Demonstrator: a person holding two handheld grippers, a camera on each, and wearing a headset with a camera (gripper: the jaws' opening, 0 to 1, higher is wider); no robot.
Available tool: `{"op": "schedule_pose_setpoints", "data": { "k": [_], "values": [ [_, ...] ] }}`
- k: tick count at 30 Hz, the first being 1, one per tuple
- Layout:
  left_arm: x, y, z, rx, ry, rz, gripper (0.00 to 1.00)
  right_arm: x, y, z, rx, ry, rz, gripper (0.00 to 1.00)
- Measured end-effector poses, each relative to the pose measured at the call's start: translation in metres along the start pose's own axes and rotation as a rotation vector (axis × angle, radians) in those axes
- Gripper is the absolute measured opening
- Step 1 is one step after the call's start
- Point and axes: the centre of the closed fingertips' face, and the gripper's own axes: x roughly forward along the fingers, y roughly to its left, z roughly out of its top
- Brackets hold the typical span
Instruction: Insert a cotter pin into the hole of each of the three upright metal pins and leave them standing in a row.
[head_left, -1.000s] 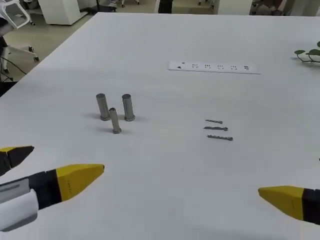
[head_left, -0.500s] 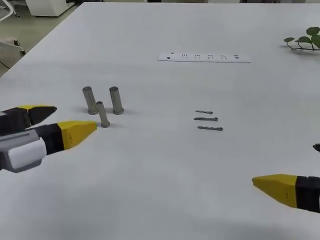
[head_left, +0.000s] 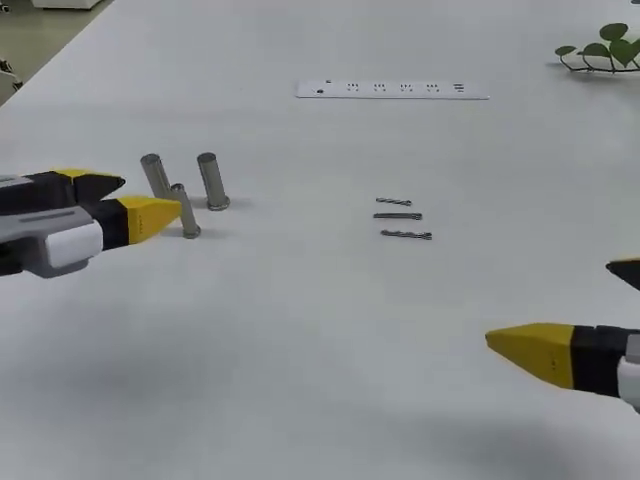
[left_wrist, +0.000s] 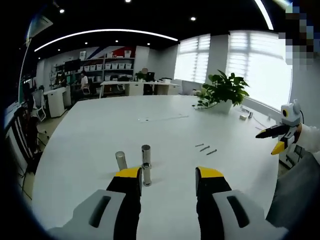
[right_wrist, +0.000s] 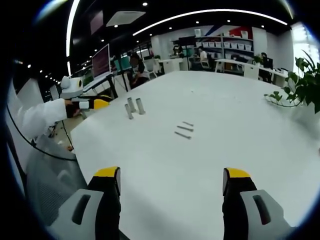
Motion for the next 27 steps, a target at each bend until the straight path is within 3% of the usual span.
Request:
{"op": "schedule_pose_setpoints", "data": {
  "k": [7, 11, 14, 18, 27],
  "values": [
    [0.024, 0.022, -0.014, 0.009, 0.040, 0.017, 0.37, 0.002, -0.001, 0.000, -0.008, 0.009, -0.008, 0.81],
    [0.035, 0.030, -0.020, -0.019, 0.057, 0.029, 0.34, 0.001, 0.000, 0.001, -0.010, 0.008, -0.006, 0.81],
    [0.044, 0.025, -0.021, -0.029, 0.056, 0.026, 0.31, 0.003, -0.001, -0.001, -0.007, 0.009, -0.003, 0.81],
    [0.053, 0.032, -0.024, -0.036, 0.063, 0.043, 0.28, 0.004, -0.001, -0.005, -0.001, 0.020, -0.001, 0.81],
    [0.066, 0.031, -0.043, 0.017, 0.137, 0.044, 0.22, 0.004, 0.000, -0.005, 0.003, 0.023, 0.003, 0.80]
  ]
}}
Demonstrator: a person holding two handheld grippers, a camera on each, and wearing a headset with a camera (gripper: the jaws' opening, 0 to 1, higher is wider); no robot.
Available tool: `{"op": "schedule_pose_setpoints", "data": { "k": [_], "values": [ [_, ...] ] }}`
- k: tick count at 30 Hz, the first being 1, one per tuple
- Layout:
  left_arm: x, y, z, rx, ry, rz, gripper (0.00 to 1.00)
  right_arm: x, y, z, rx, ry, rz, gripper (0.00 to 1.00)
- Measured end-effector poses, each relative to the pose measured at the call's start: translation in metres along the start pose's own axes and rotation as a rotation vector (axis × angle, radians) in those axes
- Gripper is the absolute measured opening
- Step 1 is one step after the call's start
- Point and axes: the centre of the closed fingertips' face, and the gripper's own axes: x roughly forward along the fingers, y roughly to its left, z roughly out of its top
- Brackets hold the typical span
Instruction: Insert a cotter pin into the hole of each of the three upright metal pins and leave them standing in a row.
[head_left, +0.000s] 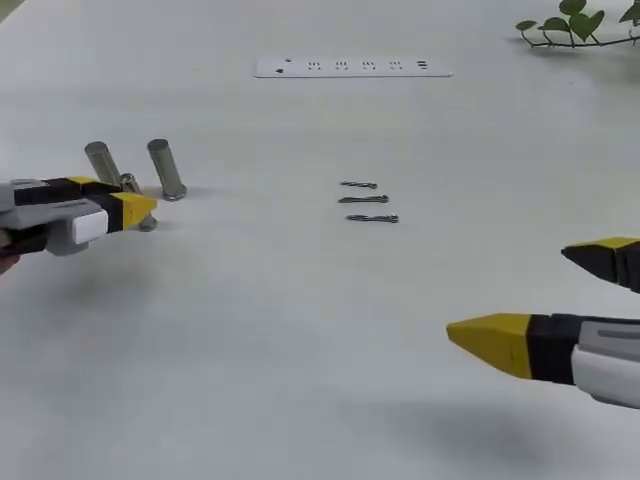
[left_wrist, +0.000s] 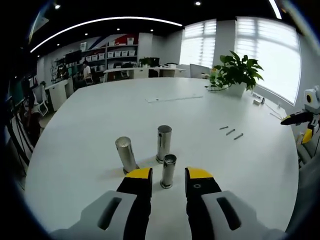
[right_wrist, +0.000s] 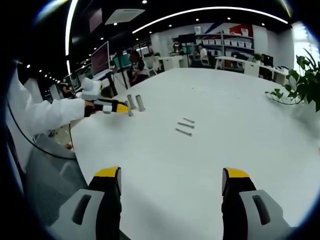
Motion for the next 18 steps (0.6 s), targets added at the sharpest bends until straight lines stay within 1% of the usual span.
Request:
{"op": "schedule_pose_setpoints", "data": {
  "k": [6, 9, 11, 13, 14, 16, 18],
  "values": [
    [0.004, 0.000, 0.000, 0.015, 0.004, 0.014, 0.20, -0.001, 0.001, 0.001, -0.003, 0.002, 0.002, 0.80],
    [0.006, -0.001, -0.001, 0.019, 0.012, 0.007, 0.16, -0.001, 0.001, 0.001, -0.006, 0.003, 0.002, 0.80],
    [0.006, -0.001, -0.003, 0.031, 0.016, 0.015, 0.13, 0.000, 0.002, 0.001, -0.004, 0.003, 0.005, 0.80],
    [0.007, -0.001, -0.004, 0.025, 0.020, 0.014, 0.12, 0.000, 0.002, 0.000, -0.003, 0.004, 0.006, 0.80],
    [0.007, -0.001, -0.005, 0.009, 0.020, 0.017, 0.13, 0.000, 0.002, 0.000, -0.003, 0.005, 0.006, 0.80],
    [0.008, -0.001, -0.008, 0.029, 0.027, 0.024, 0.13, 0.000, 0.002, -0.001, -0.001, 0.007, 0.007, 0.80],
    [0.008, -0.002, -0.010, 0.039, 0.033, 0.025, 0.08, 0.001, 0.002, -0.001, 0.000, 0.011, 0.008, 0.80]
  ]
}}
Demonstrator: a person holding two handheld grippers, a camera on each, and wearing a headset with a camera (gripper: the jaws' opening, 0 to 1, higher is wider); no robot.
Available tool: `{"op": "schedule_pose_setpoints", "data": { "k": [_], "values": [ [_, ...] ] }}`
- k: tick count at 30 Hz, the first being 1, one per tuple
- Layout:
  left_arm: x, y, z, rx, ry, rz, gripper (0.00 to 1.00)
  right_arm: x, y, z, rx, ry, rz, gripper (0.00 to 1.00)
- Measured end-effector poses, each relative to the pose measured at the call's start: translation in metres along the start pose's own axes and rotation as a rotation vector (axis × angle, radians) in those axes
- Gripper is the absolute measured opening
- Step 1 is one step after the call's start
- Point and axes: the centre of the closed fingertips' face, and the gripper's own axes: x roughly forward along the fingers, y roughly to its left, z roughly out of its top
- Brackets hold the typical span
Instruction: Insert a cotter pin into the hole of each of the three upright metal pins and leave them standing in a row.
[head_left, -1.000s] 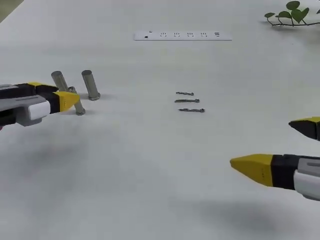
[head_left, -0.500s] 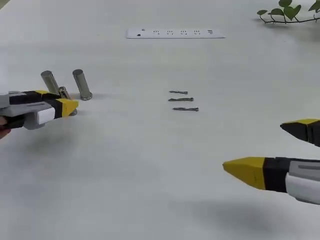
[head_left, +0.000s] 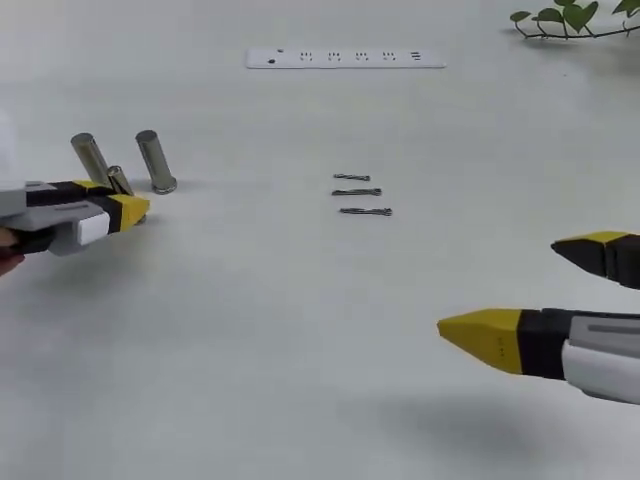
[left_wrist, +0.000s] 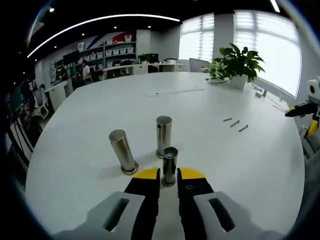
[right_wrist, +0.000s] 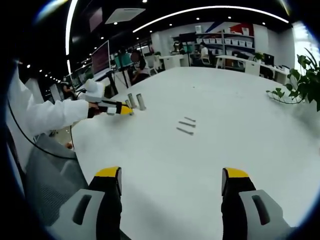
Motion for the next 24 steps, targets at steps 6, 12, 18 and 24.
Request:
{"op": "schedule_pose_setpoints", "data": {
  "k": [6, 12, 18, 24],
  "values": [
    [0.0005, 0.0008, -0.0001, 0.042, -0.002, 0.010, 0.06, 0.0004, 0.0017, 0.0011, -0.007, -0.006, 0.006, 0.78],
    [0.0002, 0.0044, 0.0002, -0.007, 0.002, 0.008, 0.06, 0.0016, 0.0027, 0.0006, -0.005, -0.005, 0.009, 0.78],
    [-0.0023, 0.0075, -0.0006, 0.009, 0.004, 0.028, 0.06, 0.0020, 0.0032, -0.0004, -0.006, 0.000, 0.011, 0.77],
    [-0.0056, 0.0010, -0.0009, 0.025, 0.008, -0.004, 0.06, 0.0020, 0.0032, 0.0013, -0.018, -0.008, 0.012, 0.77]
  ]
}}
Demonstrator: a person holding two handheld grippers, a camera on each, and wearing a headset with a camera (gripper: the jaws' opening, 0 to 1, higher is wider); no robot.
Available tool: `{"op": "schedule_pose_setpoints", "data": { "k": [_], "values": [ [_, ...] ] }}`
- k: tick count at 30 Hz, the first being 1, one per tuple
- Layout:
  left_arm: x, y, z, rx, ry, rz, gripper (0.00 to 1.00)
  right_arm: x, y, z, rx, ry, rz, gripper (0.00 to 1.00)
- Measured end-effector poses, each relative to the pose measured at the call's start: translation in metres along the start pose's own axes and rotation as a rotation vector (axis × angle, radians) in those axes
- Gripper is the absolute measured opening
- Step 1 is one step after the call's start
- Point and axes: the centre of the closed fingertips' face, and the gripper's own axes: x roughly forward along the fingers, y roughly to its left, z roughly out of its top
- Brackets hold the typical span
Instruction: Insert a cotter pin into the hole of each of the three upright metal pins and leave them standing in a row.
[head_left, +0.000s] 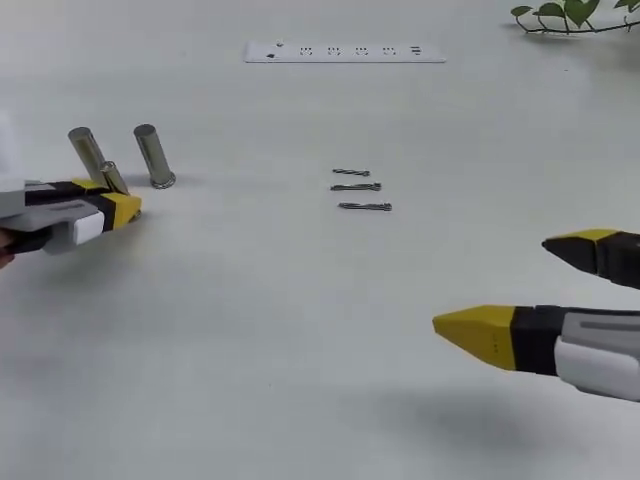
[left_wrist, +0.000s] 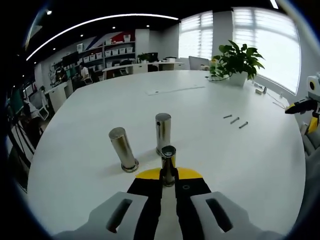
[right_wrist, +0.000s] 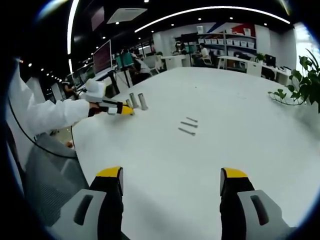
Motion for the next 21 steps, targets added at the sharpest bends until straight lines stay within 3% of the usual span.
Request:
{"op": "schedule_pose_setpoints", "data": {
  "k": [4, 11, 21],
  "values": [
    [-0.005, -0.005, 0.007, 0.019, -0.016, -0.012, 0.06, 0.000, 0.000, 0.002, -0.002, -0.010, 0.001, 0.77],
    [-0.011, -0.019, 0.019, 0.131, -0.028, -0.043, 0.06, 0.002, 0.001, 0.002, -0.003, -0.008, 0.004, 0.77],
    [-0.018, -0.048, 0.024, 0.131, -0.058, -0.113, 0.06, 0.007, 0.004, 0.004, -0.011, -0.003, 0.016, 0.76]
  ]
}}
